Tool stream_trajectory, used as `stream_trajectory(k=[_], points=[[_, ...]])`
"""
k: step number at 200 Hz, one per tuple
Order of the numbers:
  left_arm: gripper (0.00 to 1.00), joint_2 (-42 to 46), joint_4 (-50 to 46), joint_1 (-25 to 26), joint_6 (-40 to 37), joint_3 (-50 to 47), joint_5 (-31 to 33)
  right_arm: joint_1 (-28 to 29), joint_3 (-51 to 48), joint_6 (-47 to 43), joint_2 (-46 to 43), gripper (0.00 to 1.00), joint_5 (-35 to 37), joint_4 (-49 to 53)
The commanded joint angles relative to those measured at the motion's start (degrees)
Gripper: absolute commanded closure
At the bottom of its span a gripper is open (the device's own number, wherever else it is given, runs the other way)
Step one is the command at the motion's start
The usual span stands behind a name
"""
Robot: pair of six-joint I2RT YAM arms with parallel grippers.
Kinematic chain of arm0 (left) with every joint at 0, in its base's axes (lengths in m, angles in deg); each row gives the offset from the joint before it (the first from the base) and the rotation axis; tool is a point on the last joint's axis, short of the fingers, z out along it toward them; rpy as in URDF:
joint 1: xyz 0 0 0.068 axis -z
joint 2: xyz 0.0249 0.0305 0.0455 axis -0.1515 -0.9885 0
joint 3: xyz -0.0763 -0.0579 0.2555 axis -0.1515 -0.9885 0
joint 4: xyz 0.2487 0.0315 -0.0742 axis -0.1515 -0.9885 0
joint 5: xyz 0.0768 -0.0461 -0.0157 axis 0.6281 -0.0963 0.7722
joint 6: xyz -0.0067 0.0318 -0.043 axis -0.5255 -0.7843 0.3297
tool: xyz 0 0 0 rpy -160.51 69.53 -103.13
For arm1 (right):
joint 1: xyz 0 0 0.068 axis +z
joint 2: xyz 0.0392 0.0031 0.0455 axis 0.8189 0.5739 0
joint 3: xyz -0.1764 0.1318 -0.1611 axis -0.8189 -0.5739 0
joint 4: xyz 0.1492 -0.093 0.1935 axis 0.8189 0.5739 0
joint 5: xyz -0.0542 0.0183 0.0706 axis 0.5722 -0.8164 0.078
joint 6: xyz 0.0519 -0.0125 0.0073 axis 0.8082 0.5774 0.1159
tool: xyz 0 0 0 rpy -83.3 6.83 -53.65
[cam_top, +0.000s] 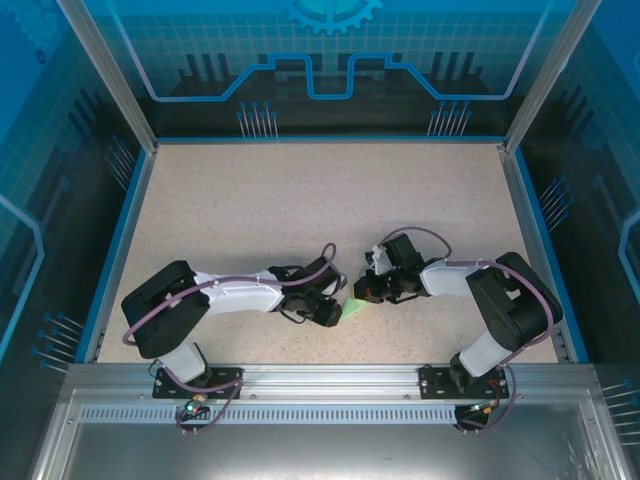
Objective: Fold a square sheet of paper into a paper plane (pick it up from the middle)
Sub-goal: Fold the wing for the fifth time at the center of the table.
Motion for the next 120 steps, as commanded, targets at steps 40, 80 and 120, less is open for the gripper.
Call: stream_trajectory(k=[40,80,120], points=[[0.64,-2.7,3.6,1.1,1.7,3.6,-0.5,1.0,-1.2,-1.1,-1.1,1.0,-1.7,0.4],[0.63,-3.9,4.9,1.5,2.0,4.1,-0.5,0.9,-1.5,-1.0,-1.2,1.0,-2.0,-0.2],[0.62,-1.6,6.2,2.0,3.1,3.2,0.1,0.9,-1.7,-1.1,-1.1,1.0,-2.1,-0.5]])
